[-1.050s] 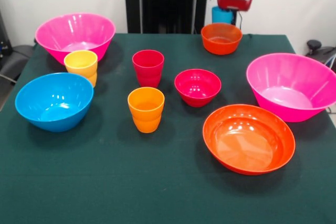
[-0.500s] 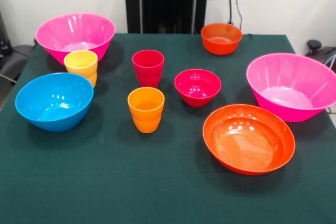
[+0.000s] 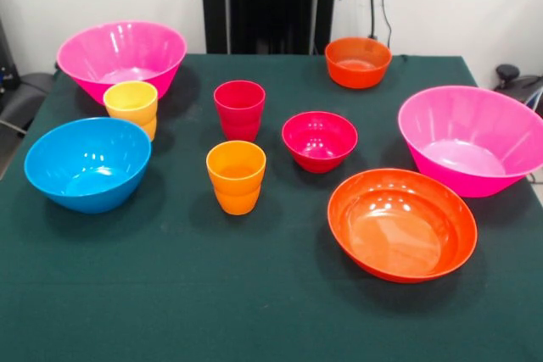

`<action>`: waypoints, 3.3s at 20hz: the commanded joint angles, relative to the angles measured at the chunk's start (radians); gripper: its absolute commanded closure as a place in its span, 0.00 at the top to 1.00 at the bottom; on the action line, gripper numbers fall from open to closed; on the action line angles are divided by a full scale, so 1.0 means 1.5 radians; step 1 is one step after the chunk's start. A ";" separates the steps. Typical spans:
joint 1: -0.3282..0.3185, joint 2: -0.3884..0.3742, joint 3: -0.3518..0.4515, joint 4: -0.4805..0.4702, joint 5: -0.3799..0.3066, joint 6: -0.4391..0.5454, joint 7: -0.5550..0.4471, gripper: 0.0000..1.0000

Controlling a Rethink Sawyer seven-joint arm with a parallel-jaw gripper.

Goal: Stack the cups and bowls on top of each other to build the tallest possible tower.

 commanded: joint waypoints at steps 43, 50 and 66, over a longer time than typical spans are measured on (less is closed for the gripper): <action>-0.073 0.256 -0.028 -0.287 -0.124 -0.195 0.037 0.00; -0.088 0.251 -0.030 -0.303 -0.154 -0.177 0.037 0.00; -0.107 0.060 0.040 -0.298 -0.144 -0.021 0.027 0.00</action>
